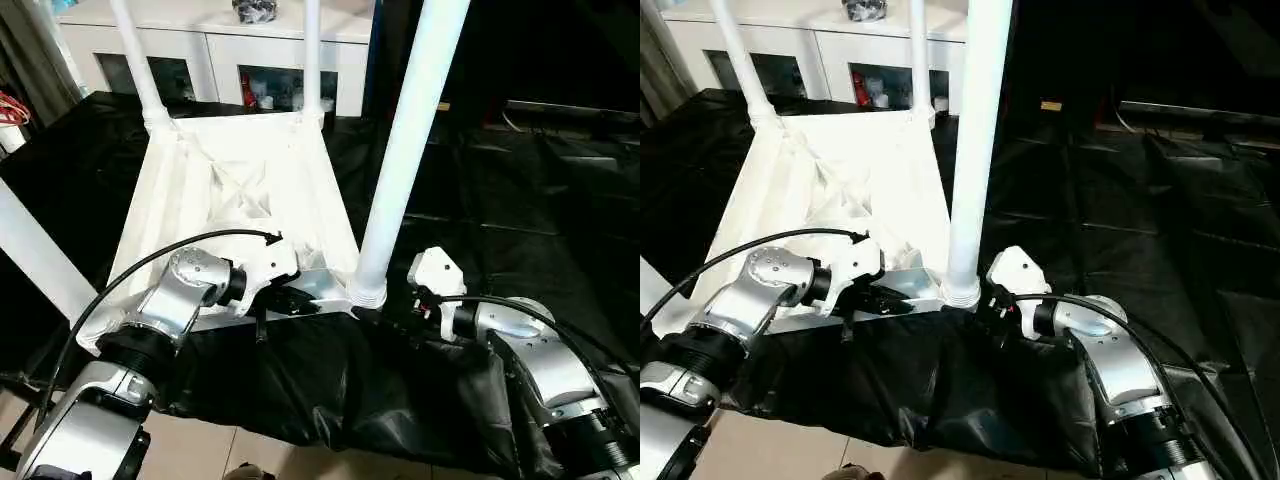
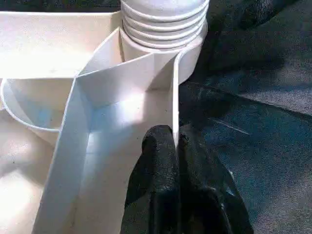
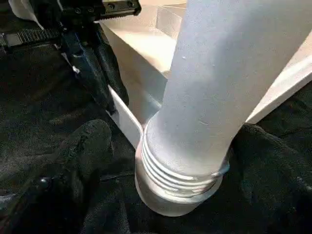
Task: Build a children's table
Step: Rotate leg to tighten
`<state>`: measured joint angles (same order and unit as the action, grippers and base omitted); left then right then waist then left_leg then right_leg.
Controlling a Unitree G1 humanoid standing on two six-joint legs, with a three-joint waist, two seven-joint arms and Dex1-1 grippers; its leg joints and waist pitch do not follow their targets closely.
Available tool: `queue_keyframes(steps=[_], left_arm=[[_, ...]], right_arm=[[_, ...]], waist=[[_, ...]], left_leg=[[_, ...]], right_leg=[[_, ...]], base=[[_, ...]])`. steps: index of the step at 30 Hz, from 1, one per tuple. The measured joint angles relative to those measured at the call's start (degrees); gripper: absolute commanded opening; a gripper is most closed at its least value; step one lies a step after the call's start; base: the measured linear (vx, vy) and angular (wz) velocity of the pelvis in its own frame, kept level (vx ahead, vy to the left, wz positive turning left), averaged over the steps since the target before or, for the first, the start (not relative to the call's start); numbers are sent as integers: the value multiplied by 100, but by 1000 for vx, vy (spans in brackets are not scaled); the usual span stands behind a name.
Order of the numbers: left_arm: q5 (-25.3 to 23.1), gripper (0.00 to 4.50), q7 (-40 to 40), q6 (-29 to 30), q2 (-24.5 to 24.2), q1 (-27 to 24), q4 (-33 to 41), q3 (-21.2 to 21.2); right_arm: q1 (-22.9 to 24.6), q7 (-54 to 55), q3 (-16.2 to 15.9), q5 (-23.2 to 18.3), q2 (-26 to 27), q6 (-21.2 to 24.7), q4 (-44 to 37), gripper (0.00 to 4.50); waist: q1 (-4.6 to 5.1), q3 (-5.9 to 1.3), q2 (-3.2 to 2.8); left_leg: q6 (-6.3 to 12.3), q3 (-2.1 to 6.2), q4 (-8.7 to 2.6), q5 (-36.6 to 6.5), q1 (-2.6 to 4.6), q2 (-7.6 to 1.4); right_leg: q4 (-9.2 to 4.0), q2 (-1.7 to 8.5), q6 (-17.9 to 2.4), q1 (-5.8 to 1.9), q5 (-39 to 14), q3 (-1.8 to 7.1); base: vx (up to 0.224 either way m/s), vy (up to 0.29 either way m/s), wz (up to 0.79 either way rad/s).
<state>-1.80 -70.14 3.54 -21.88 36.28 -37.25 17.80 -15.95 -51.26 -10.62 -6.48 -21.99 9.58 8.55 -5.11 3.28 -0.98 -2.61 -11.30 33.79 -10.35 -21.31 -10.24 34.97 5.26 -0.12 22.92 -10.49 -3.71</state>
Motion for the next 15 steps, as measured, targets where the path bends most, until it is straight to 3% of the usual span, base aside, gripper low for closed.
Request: queue_keyframes(steps=[14,15], left_arm=[[161,1,-329,56,-201,-267,391,-45],[161,0,-329,57,-204,-267,391,-45]], right_arm=[[-603,-303,-347,265,-12,-276,853,440],[-651,-315,-348,262,0,-288,911,423]], waist=[[-19,6,-8],[-18,6,-8]], left_leg=[[1,-4,4,0,-11,-1],[1,-4,4,0,-10,-1]], right_leg=[[-3,0,0,8,-2,2],[-2,-1,0,8,-2,2]], base=[[0,0,0],[0,0,0]])
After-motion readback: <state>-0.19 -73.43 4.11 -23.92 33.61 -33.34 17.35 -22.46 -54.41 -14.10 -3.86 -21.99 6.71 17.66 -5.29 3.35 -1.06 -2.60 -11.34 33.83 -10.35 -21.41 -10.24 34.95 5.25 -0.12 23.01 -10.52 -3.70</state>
